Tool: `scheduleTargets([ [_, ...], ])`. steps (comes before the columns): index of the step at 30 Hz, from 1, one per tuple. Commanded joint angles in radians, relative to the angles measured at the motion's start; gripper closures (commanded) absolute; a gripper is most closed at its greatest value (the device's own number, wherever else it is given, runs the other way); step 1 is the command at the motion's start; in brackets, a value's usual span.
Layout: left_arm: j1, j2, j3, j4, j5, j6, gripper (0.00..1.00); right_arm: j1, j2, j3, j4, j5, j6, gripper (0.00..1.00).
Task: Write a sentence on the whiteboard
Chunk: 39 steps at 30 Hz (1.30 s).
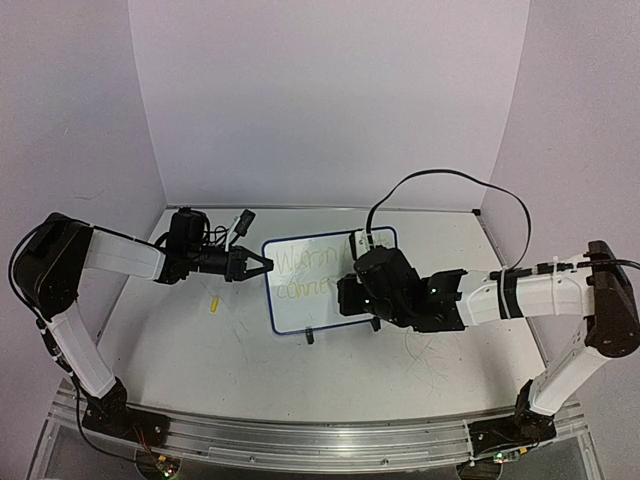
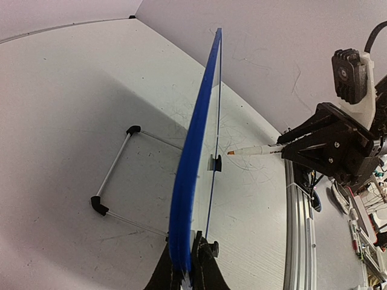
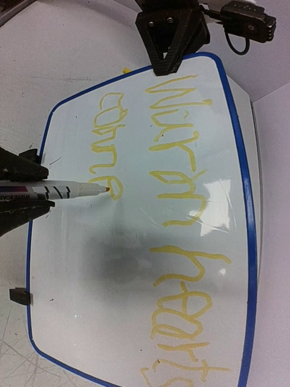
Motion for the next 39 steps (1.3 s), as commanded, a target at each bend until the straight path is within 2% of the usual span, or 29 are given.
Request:
scheduleTargets([
  [1,-0.005,0.036,0.022,-0.049,-0.157,0.067,1.0,-0.001,-0.01,0.021,0.024,0.016,-0.011,1.0],
  [23,-0.007,0.033,0.015,-0.05,-0.173,0.067,1.0,-0.001,-0.077,-0.068,0.113,-0.043,-0.088,1.0],
  [29,-0.007,0.033,0.017,-0.052,-0.173,0.068,1.0,-0.001,-0.05,-0.048,0.107,-0.04,-0.08,1.0],
  [33,-0.007,0.035,0.019,-0.052,-0.172,0.068,1.0,0.015,0.002,0.026,0.063,-0.069,-0.11,1.0],
  [39,-0.007,0.034,0.017,-0.052,-0.169,0.068,1.0,0.013,-0.014,-0.012,0.104,-0.056,-0.081,1.0],
])
